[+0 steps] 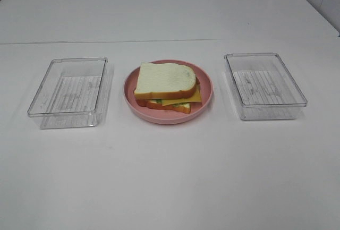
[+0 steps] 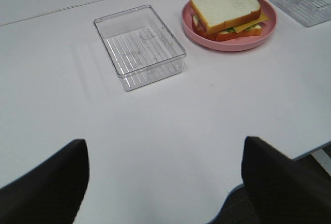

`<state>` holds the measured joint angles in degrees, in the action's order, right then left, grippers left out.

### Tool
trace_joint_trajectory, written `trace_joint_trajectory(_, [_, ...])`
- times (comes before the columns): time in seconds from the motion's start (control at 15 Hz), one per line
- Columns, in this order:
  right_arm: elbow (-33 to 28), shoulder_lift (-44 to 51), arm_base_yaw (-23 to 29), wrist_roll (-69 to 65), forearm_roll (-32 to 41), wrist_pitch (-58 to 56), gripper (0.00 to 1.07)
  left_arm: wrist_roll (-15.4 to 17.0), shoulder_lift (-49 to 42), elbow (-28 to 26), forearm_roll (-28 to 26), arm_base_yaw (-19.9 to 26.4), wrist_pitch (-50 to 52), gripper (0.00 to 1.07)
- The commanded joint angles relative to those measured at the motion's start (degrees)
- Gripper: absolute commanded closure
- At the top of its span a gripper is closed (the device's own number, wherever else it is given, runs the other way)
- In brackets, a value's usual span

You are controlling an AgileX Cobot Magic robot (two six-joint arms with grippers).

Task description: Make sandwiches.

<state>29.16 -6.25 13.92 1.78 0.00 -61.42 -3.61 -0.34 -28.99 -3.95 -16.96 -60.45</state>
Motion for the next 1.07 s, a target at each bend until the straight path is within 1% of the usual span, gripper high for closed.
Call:
trace_joint_trajectory(0.07, [-0.2, 0.1, 0.1, 0.5, 0.0, 0.8, 0.27, 0.0, -0.5, 0.4, -0.5, 0.1, 0.5, 0.29])
trace_joint_trajectory(0.2, [-0.2, 0.1, 0.1, 0.5, 0.0, 0.8, 0.27, 0.0, -0.5, 0.4, -0.5, 0.8, 0.5, 0.29])
trace_joint_trajectory(0.33, [-0.2, 0.4, -2.8, 0.5, 0.0, 0.8, 0.27, 0.0, -0.5, 0.4, -0.5, 5.8, 0.5, 0.29])
trace_joint_trajectory(0.4, [-0.2, 0.5, -3.7, 0.5, 0.0, 0.8, 0.27, 0.0, -0.5, 0.4, -0.5, 7.6, 0.5, 0.29])
trace_joint_trajectory(0.53, [-0.2, 0.5, -8.2, 0.5, 0.0, 0.8, 0.27, 0.0, -0.5, 0.4, -0.5, 13.5, 0.5, 0.29])
trace_joint_trajectory(0.67, [-0.2, 0.5, -11.9, 0.5, 0.0, 0.8, 0.27, 0.0, -1.1, 0.4, -0.5, 17.4, 0.5, 0.29])
trace_joint_trajectory(0.8, [-0.2, 0.5, -13.5, 0.3, 0.0, 0.8, 0.27, 0.0, -1.4, 0.4, -0.5, 18.0, 0.6, 0.29])
trace_joint_trajectory(1.07, [-0.2, 0.5, -14.2, 0.3, 0.0, 0.8, 0.27, 0.0, -1.4, 0.4, -0.5, 18.0, 0.6, 0.29])
